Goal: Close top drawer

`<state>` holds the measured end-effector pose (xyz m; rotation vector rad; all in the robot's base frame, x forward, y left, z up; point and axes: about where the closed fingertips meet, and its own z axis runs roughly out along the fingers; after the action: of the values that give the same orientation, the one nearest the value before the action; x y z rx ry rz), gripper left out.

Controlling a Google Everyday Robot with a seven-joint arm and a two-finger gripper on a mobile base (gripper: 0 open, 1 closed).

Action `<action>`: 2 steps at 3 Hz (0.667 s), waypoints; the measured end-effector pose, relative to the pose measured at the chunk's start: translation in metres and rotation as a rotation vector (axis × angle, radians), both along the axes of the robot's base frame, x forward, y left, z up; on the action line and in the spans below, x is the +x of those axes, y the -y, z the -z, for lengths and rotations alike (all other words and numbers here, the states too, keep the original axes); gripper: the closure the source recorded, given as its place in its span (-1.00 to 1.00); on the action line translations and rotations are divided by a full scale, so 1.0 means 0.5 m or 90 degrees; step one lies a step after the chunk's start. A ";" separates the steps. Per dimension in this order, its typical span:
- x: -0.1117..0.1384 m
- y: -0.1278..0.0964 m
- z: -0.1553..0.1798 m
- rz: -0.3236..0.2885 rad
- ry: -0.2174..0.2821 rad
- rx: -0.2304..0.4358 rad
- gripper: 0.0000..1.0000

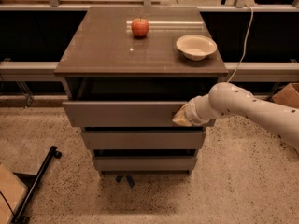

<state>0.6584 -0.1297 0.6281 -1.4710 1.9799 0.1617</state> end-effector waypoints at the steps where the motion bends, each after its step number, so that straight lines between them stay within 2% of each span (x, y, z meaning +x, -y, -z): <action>1: 0.030 -0.003 0.000 0.006 0.017 0.008 0.61; 2: 0.029 -0.007 0.003 0.004 0.016 0.008 0.15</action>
Offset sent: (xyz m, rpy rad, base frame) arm 0.0148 0.0015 0.0000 0.0123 -0.0274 -0.0090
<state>0.6728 -0.1264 0.6264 -1.4518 1.9600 0.1529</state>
